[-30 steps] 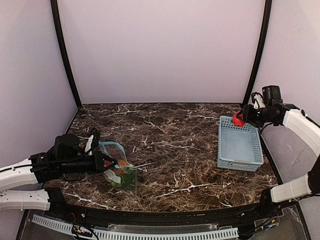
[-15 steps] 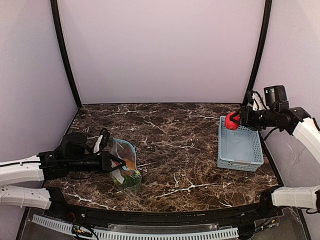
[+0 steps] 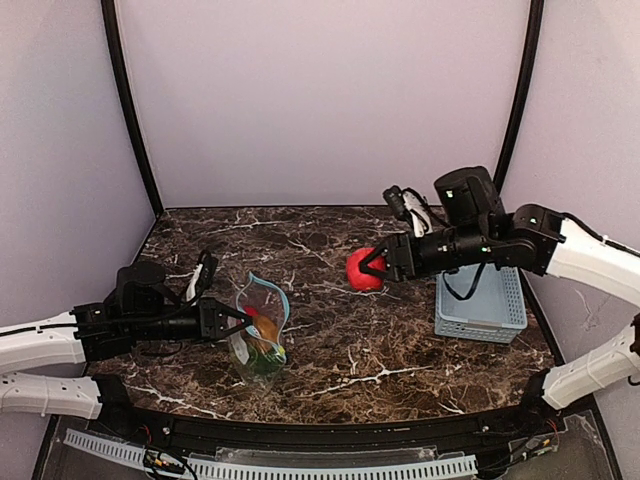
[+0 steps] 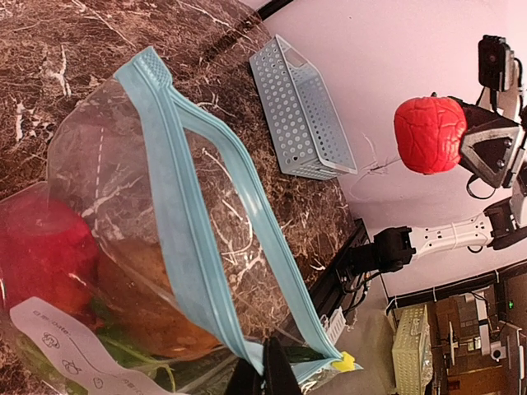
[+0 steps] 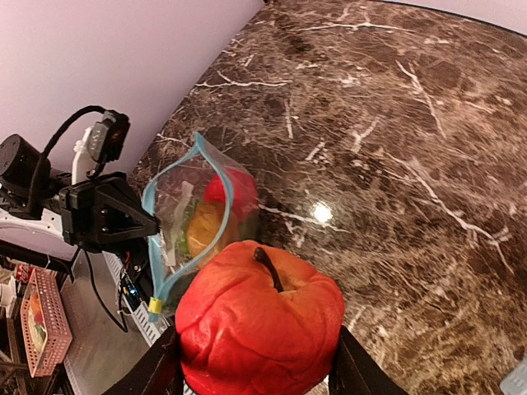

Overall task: Place the food in the zip-top bag and seal the zipper
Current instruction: Place the fake fruit in the zipper food storage bag.

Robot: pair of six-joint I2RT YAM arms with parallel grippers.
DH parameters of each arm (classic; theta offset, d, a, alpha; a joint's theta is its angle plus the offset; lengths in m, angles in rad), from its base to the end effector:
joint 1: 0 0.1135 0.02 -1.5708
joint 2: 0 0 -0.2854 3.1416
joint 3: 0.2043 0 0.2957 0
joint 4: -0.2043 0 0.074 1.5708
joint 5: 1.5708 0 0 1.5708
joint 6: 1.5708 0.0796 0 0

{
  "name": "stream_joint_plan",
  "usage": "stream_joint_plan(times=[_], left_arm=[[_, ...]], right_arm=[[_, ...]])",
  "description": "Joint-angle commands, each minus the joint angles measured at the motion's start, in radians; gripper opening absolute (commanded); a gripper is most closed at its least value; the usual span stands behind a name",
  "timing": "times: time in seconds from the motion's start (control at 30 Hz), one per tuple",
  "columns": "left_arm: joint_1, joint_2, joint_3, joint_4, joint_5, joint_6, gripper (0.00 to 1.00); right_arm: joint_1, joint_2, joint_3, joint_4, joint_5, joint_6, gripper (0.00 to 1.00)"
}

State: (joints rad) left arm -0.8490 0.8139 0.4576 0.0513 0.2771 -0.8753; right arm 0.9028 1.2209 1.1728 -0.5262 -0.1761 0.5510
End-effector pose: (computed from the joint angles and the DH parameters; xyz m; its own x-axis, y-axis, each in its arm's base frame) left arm 0.1554 -0.2095 0.2310 -0.8138 -0.1931 -0.5481 0.4208 0.4548 -0.7849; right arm 0.2010 0.2773 0.3448 -0.7391 -0.1045 -0.6655 -0.5600 0.6445 0.5206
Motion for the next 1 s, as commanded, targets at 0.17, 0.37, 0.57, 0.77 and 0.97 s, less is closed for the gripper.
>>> stream_joint_plan(times=[0.17,0.37,0.57,0.77,0.97], left_arm=[[0.004,-0.051,0.007,-0.044,-0.013,0.010,0.01],[0.005,-0.062,-0.004,-0.072,-0.016,0.001,0.01],[0.005,-0.079,-0.022,-0.077,-0.023,-0.004,0.01],[0.004,-0.084,-0.042,-0.072,-0.021,-0.013,0.01],[0.004,-0.088,-0.046,-0.086,-0.020,-0.011,0.01]], right_arm=[[0.184,0.312,0.243,0.143,0.051,-0.033,0.35],[0.232,0.452,0.343,0.157,0.016,-0.042,0.36],[0.252,0.555,0.407,0.155,-0.022,-0.036,0.36],[0.262,0.651,0.456,0.138,-0.028,-0.029,0.36],[0.280,0.738,0.531,0.132,-0.058,-0.028,0.36]])
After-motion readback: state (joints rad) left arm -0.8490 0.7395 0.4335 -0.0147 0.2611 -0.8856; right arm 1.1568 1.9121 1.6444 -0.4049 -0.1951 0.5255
